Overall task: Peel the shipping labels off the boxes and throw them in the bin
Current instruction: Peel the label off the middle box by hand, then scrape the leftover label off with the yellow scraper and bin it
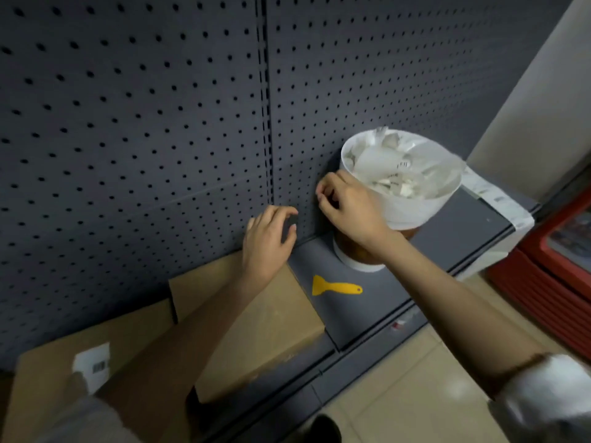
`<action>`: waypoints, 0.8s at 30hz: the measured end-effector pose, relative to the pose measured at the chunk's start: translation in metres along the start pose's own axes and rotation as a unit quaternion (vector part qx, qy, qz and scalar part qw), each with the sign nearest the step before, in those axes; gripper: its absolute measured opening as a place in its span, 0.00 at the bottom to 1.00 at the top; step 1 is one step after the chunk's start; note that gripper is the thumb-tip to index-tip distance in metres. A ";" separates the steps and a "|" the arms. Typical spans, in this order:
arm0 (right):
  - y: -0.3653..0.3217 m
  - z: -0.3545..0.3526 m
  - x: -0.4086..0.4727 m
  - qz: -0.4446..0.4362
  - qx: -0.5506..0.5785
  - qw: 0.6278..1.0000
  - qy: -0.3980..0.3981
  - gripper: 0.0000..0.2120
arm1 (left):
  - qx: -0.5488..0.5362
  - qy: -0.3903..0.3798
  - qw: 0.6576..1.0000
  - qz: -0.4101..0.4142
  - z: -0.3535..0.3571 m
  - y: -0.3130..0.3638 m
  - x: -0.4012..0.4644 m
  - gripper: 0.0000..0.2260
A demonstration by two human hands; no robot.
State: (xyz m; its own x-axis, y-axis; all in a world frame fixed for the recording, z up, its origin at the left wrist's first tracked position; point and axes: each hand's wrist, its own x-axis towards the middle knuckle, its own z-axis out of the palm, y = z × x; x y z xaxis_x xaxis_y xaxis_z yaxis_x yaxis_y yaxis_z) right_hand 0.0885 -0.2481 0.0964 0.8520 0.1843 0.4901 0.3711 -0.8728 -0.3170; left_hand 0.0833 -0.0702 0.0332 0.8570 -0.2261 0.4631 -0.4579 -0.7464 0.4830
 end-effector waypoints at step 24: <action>0.105 0.148 -0.132 0.166 -0.001 0.931 -0.326 0.19 | 0.050 -0.070 0.992 -0.093 0.077 -0.012 -0.090 0.11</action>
State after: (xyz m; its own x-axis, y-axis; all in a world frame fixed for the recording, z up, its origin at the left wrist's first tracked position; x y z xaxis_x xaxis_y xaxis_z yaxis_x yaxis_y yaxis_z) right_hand 0.0701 -0.2976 -0.1215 0.9631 0.1379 -0.2312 0.0467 -0.9314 -0.3609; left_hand 0.0299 -0.0893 -0.0716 0.9521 -0.1580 0.2620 -0.2689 -0.8404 0.4706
